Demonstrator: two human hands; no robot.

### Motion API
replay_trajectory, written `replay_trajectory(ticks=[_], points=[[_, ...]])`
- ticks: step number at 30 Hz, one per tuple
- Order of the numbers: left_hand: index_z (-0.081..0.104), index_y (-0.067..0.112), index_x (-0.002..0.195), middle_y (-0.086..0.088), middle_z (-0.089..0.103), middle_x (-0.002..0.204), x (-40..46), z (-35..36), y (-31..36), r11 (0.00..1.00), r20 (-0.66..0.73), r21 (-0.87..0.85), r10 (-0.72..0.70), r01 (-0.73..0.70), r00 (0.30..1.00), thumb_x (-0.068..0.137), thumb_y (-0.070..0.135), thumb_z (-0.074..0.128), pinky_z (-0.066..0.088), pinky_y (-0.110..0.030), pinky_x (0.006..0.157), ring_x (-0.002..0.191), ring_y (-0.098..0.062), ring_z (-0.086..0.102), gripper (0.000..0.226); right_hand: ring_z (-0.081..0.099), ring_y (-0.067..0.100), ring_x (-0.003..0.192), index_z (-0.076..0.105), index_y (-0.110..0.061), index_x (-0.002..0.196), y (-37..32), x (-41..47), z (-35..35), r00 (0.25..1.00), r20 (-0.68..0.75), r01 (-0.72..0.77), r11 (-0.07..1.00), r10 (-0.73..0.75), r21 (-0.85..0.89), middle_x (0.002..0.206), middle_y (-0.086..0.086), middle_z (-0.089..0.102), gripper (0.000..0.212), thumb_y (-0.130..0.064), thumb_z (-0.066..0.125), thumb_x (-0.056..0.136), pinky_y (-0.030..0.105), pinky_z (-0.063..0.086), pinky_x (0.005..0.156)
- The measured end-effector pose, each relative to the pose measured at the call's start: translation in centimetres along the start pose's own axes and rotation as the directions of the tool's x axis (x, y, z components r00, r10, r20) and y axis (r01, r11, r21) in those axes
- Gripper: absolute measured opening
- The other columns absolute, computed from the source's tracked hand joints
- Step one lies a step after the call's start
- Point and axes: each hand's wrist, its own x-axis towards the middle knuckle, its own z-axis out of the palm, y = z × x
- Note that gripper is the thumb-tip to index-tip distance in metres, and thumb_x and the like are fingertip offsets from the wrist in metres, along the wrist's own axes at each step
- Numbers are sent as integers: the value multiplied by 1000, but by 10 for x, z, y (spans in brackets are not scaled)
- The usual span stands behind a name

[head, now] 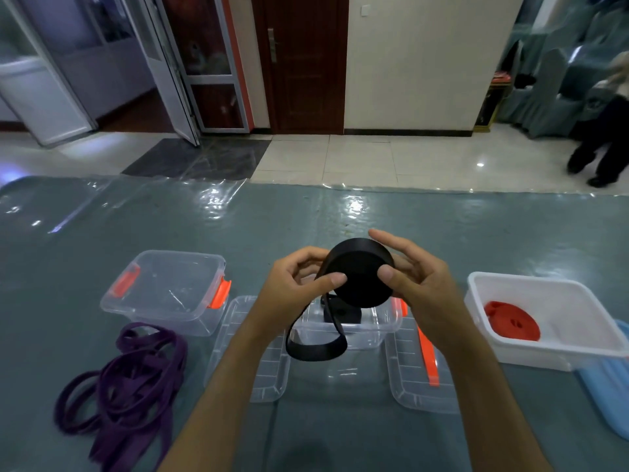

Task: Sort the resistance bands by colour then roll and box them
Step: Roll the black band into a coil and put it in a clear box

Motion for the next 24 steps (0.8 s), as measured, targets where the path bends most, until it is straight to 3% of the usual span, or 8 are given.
replay_trajectory(ticks=[3,5,8,12,16,18,22,24], points=[[78,28,105,-9,80,107,-1,0,2,999,9,-38,-16,16,1000,80,30,87,60,-28,88,103,-24,77,26,75,32,114,57,-45,144,0,1,1,1000,23,-6,1000,5,27,122,12,77,59,-46,78,89,34,62,88],[77,25,112,-10,79,110,-1,1,4,998,1,-58,-7,7,1000,81,28,86,60,-29,89,105,-26,76,32,75,31,114,62,-42,141,0,3,4,1000,-4,21,1000,-21,22,123,10,77,53,-48,77,90,36,63,88],[71,21,121,-13,78,110,1,3,8,995,-21,-91,25,-26,999,84,25,84,61,-32,89,103,-30,76,40,74,25,115,73,-36,128,2,6,9,991,-92,94,995,-95,-14,125,5,76,42,-53,76,90,34,64,86],[77,24,113,-9,79,110,4,4,13,997,-56,-71,36,-40,998,82,29,84,60,-29,90,105,-26,76,33,77,24,106,77,-30,112,6,8,11,983,-122,140,990,-137,14,118,5,78,34,-47,85,83,29,63,82],[80,24,109,-5,79,109,7,4,12,998,-28,35,61,-60,998,79,33,88,58,-25,88,105,-21,74,32,81,27,85,60,-25,89,1,13,4,995,-54,81,990,-88,-118,95,9,80,34,-28,92,77,29,63,66],[80,28,109,-3,79,110,7,7,12,996,-22,50,79,-78,997,80,32,88,58,-23,87,106,-20,75,30,81,30,82,60,-23,96,-2,12,1,998,-18,54,990,-57,-130,92,10,81,34,-25,90,79,31,64,64],[76,35,120,2,77,120,6,6,11,990,22,36,132,-133,991,87,25,84,58,-22,91,113,-18,73,35,80,28,97,72,-32,125,-8,8,3,988,-53,136,981,-145,-140,109,7,81,47,-37,88,82,33,65,78],[75,34,127,1,76,126,6,2,11,990,45,20,140,-141,989,89,21,83,57,-23,95,119,-19,72,41,79,21,100,76,-37,119,-5,7,4,969,-111,201,966,-221,-164,109,1,81,35,-33,83,84,26,63,81]])
